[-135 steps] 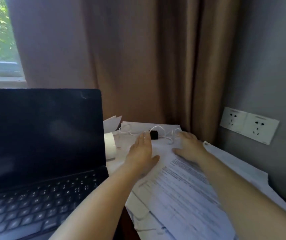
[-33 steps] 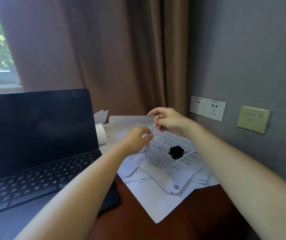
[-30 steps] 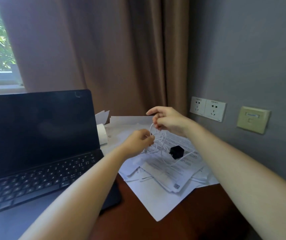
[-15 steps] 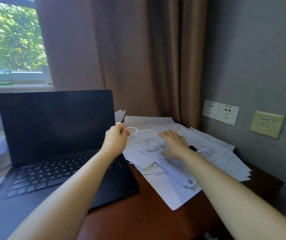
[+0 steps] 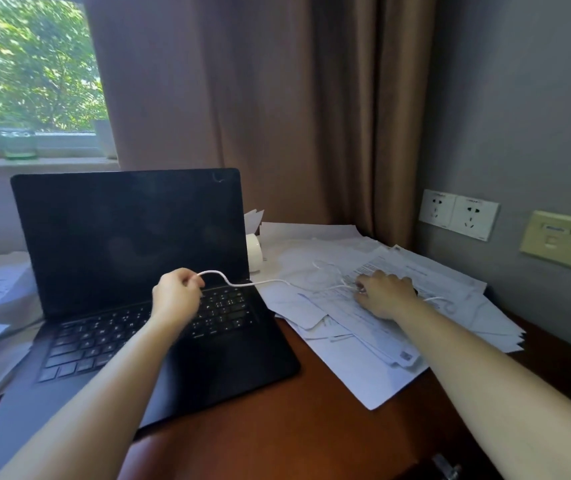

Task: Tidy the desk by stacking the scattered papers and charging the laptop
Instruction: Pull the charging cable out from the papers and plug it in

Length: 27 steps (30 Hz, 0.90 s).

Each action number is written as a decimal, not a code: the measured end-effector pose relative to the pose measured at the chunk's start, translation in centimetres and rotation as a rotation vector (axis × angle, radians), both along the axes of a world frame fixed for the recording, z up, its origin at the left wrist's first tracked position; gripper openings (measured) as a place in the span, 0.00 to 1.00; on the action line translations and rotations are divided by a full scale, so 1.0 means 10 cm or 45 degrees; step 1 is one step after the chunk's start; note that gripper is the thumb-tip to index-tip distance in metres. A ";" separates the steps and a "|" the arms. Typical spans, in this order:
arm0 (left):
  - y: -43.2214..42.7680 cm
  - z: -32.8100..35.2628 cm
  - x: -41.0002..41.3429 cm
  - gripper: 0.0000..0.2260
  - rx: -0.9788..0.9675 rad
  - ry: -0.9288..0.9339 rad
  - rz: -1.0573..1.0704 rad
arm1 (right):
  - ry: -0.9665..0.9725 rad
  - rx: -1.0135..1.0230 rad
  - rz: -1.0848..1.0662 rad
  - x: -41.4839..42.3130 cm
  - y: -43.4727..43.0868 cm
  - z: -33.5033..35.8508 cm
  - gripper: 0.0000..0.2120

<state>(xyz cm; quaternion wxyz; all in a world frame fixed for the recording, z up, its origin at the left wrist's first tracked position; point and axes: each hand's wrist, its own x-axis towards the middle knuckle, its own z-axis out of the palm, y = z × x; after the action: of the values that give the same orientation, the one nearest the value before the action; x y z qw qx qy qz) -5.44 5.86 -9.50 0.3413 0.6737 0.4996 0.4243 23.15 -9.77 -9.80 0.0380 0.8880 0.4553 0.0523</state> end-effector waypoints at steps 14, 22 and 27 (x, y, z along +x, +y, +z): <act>0.08 0.01 0.20 0.11 -0.072 -0.142 -0.086 | -0.145 0.306 0.127 0.24 0.14 0.41 0.13; -0.06 0.02 0.63 0.12 0.086 0.059 -0.252 | -0.015 0.153 0.043 0.24 0.51 0.48 0.22; -0.09 -0.06 0.83 0.11 0.181 0.233 -0.339 | -0.267 -0.037 0.131 -0.11 0.67 0.44 0.23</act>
<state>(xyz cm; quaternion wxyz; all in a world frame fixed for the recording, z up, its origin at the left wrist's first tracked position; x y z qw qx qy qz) 2.83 4.92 -10.15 0.2993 0.7922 0.4037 0.3463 22.00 -3.11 -5.41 0.0956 0.8524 0.4947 0.1402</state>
